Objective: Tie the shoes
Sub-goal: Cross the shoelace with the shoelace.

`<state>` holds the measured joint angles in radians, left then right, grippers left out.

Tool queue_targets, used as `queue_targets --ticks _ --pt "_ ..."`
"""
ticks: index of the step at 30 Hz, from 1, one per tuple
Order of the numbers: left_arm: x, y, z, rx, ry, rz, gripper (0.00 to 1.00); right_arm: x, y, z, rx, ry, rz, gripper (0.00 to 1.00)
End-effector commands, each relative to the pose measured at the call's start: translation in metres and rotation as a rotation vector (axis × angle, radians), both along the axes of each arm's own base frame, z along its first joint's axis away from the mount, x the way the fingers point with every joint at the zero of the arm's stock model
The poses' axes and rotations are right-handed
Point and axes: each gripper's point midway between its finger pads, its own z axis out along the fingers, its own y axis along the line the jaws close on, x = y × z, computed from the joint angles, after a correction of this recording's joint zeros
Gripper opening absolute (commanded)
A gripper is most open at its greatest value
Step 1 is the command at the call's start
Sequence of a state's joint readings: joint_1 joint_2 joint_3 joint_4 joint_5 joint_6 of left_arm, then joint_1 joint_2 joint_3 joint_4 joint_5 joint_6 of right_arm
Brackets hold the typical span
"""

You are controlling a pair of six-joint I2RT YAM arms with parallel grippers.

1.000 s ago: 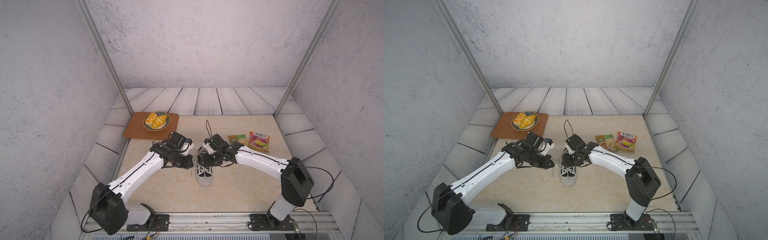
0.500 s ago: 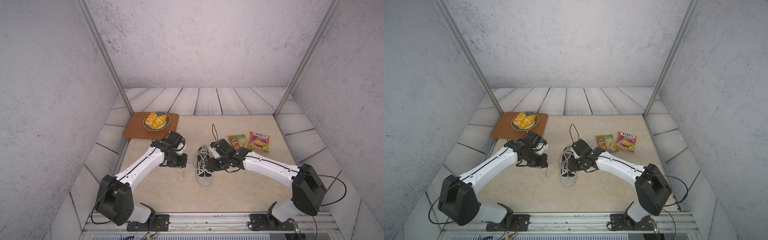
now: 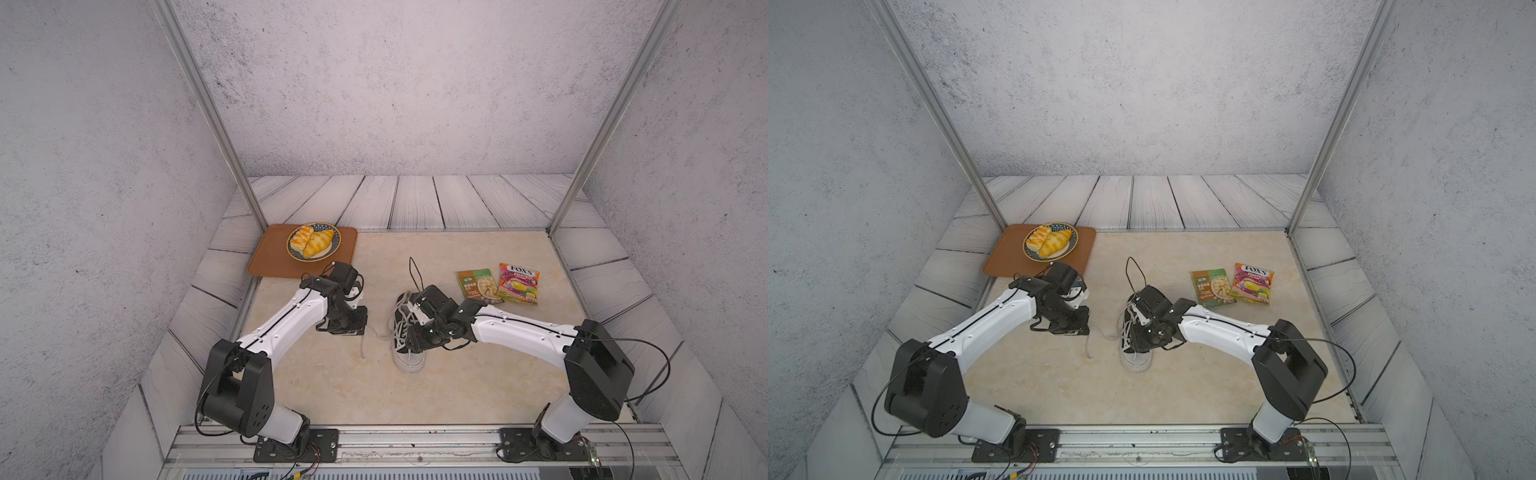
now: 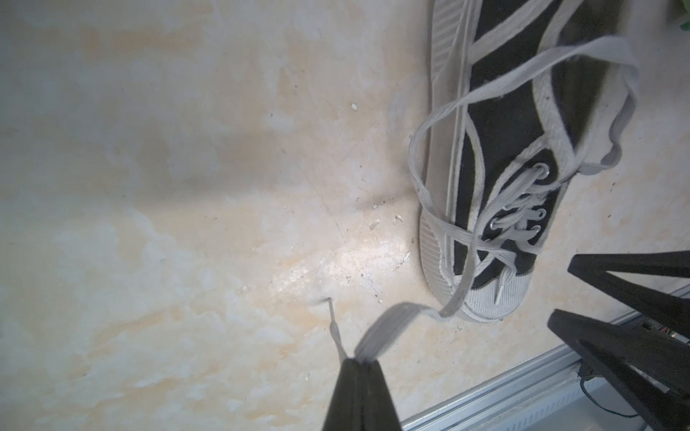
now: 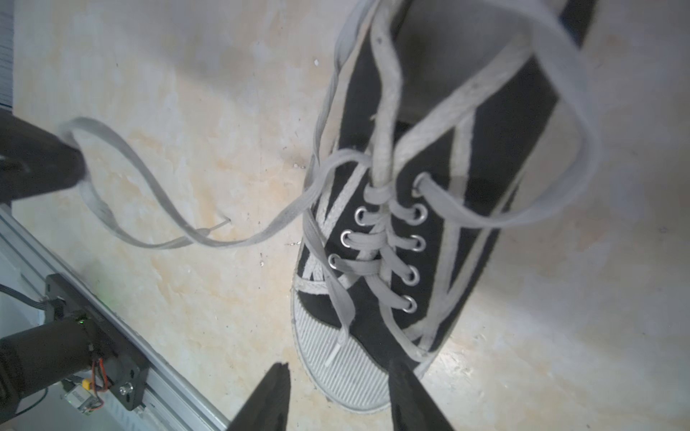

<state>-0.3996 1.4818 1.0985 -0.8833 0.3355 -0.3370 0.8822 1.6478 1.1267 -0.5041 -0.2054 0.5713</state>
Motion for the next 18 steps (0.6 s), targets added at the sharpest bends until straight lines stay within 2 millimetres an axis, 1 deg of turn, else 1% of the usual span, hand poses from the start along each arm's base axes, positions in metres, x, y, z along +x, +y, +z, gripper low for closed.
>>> queue_targets --ticks 1,6,13,18 --pt "0.0 0.0 0.004 -0.011 0.001 -0.008 0.0 0.0 0.002 -0.008 -0.066 -0.013 0.036 0.48" --pt "-0.001 0.0 0.004 -0.017 0.004 -0.011 0.0 0.001 0.006 -0.018 -0.131 -0.024 0.063 0.46" --pt "0.002 -0.005 0.015 -0.059 -0.034 -0.017 0.0 0.006 0.007 -0.029 -0.206 -0.038 0.078 0.43" --pt "0.002 -0.006 0.024 -0.079 -0.06 -0.02 0.0 0.007 0.009 -0.035 -0.22 -0.033 0.085 0.35"
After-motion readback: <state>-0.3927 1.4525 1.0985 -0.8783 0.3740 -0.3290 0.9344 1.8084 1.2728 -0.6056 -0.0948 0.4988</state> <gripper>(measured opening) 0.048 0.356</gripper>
